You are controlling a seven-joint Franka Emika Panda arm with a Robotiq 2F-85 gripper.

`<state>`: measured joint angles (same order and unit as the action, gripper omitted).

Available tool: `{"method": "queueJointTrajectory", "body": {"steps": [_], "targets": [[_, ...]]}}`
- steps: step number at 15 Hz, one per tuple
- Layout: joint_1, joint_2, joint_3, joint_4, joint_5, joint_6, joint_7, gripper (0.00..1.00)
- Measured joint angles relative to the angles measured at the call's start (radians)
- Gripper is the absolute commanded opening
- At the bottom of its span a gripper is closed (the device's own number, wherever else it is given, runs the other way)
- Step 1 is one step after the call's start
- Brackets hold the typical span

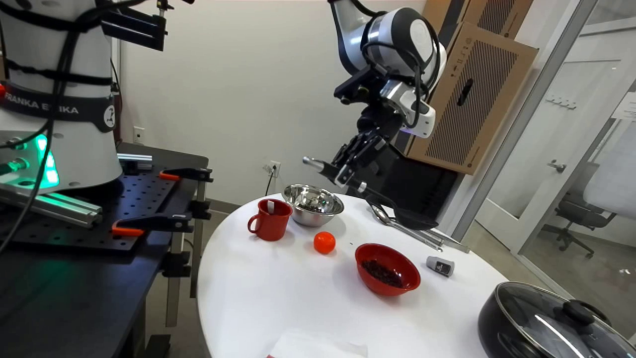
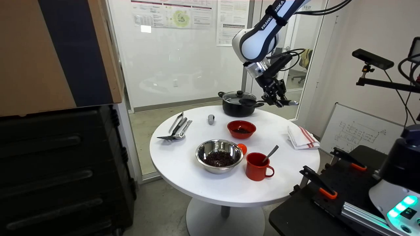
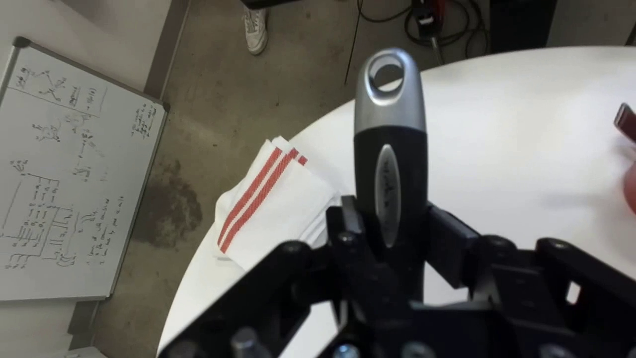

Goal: Pick the spoon and stir the contents in the silver bowl

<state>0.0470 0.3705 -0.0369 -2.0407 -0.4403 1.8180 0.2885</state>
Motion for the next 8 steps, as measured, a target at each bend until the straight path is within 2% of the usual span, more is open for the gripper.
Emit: {"method": "queueJointTrajectory", "body": {"steps": [8], "targets": [[0.008,0.040,0.000,0.155,-0.016,-0.355,-0.137,0.08]]}}
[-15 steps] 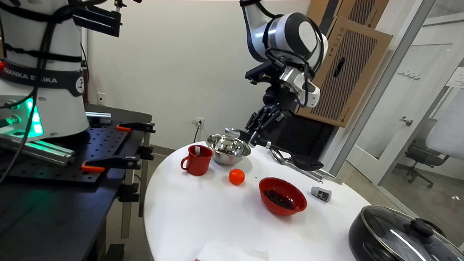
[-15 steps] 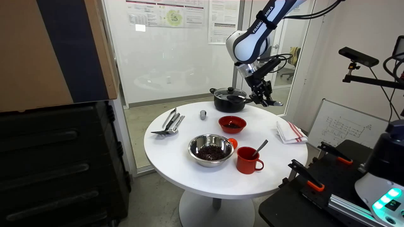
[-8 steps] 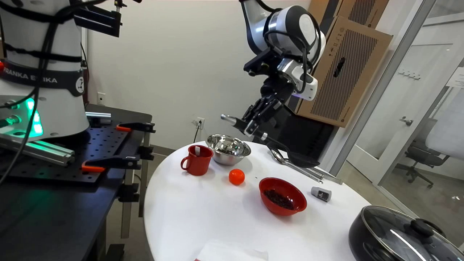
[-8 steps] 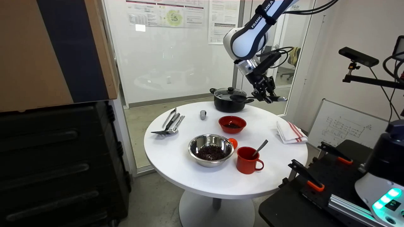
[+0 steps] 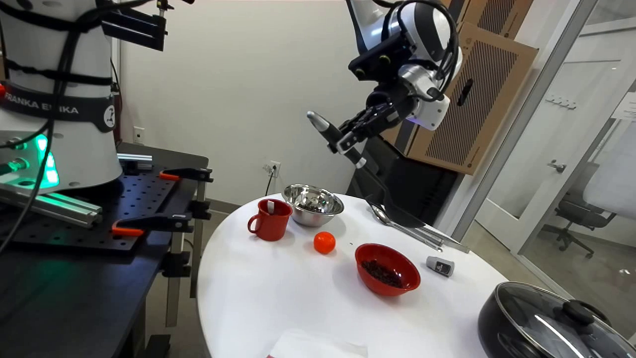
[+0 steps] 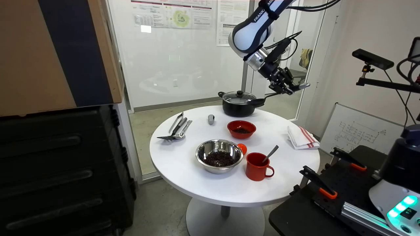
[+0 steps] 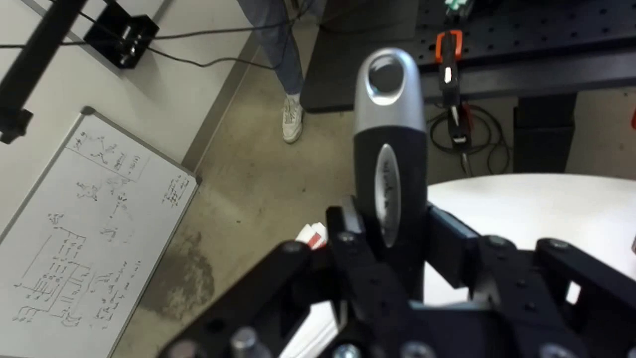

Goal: Pick the spoon and stir the contents in the silver bowl

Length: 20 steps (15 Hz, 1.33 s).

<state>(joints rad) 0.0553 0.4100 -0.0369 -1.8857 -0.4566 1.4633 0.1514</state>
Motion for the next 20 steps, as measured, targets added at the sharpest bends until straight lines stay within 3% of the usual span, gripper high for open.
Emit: {"method": "queueJointTrajectory", "body": {"steps": [8,20], "targets": [[-0.003,0.223,-0.004,0.194,-0.094,-0.252,-0.083,0.08],[0.009,0.483,0.004,0.486,-0.095,-0.294,-0.104,0.08]]}}
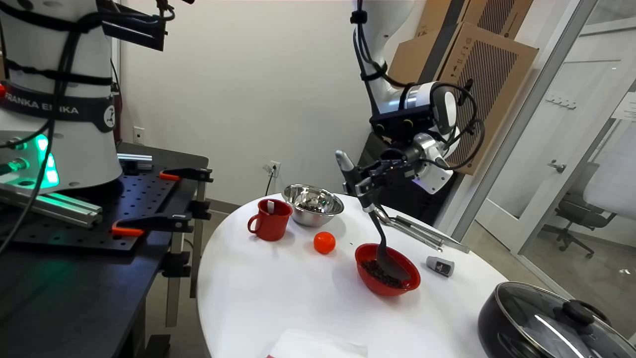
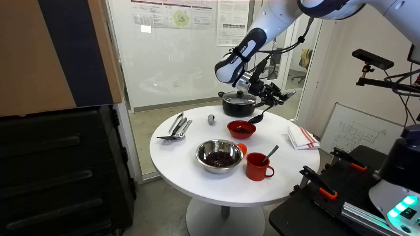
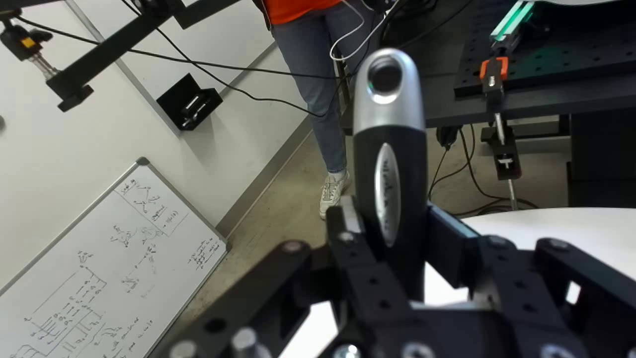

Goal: Pick the spoon and stir the contents in the silver bowl

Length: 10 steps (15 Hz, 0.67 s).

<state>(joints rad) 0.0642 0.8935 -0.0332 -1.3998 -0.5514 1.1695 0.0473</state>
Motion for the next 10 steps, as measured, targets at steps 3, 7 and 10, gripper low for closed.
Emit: {"method": "queueJointTrajectory", "body": {"steps": [3,7,10], "targets": [[0.012,0.043,0.002,0.057,0.012,-0.045,-0.017,0.08],[0.031,0.125,-0.001,0.155,0.014,-0.164,-0.028,0.08],[0.042,0.185,-0.004,0.241,0.013,-0.222,-0.030,0.08]]}}
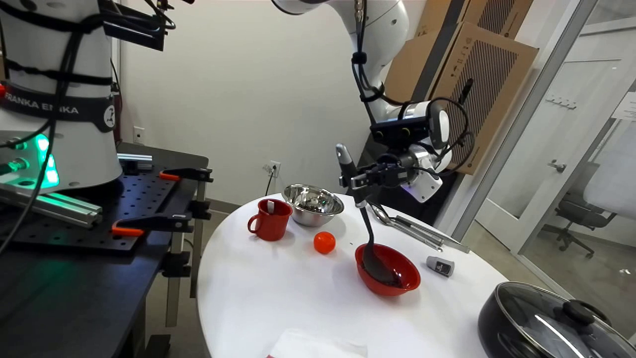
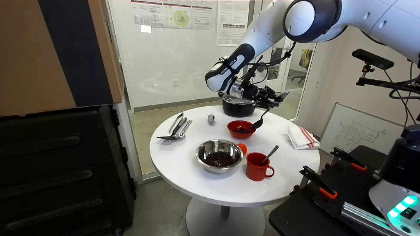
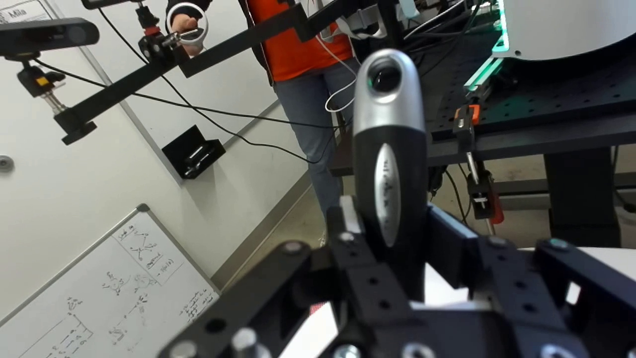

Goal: Pick the spoon and stir the contents in the silver bowl

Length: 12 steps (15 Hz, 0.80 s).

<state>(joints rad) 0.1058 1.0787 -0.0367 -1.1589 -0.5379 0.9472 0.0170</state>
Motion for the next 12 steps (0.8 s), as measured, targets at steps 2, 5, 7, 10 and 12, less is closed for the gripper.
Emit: {"method": "queueJointTrajectory", "body": {"steps": [2,5,7,10,12], "targets": [[0.005,0.029,0.000,0.053,0.000,-0.021,-0.015,0.08],[0.007,0.061,0.001,0.126,0.007,-0.032,-0.053,0.32],[0.006,0.076,0.001,0.170,0.025,-0.049,-0.081,0.32],[0.005,0.084,0.001,0.193,0.032,-0.056,-0.093,0.08],[0.005,0.086,0.000,0.193,0.032,-0.056,-0.093,0.08]]}}
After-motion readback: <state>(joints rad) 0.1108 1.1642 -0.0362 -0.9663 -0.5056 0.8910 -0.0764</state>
